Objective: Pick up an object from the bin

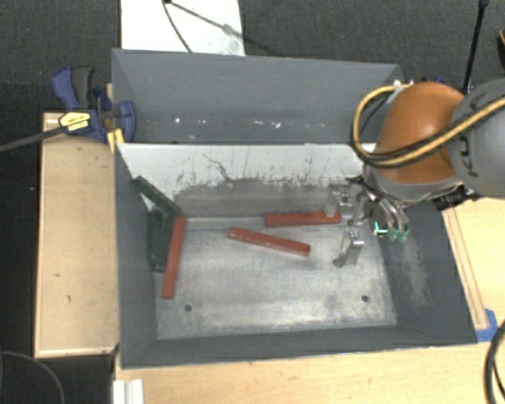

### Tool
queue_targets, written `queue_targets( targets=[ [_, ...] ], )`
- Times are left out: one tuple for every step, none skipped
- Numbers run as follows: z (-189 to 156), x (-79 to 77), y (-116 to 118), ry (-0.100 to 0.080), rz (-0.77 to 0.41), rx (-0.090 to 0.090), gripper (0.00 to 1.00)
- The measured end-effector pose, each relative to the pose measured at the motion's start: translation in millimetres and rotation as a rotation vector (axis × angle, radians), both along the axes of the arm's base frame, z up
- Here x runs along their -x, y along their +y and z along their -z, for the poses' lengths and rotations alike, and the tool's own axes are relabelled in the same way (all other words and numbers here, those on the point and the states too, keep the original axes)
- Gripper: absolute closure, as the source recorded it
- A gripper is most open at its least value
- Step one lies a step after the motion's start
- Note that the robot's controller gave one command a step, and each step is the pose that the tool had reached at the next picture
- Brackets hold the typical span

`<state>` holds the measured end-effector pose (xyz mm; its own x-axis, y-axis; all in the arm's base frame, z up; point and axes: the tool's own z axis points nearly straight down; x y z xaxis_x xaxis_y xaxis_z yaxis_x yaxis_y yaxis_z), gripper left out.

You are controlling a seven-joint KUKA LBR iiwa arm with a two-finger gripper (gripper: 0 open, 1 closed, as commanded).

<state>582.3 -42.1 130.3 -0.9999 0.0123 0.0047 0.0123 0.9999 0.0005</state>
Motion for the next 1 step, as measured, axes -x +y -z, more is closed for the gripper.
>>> queue_targets(
  targets=[
    [62.5, 0.0, 64.4, -0.005, -0.011, -0.003, 0.0]
  ],
)
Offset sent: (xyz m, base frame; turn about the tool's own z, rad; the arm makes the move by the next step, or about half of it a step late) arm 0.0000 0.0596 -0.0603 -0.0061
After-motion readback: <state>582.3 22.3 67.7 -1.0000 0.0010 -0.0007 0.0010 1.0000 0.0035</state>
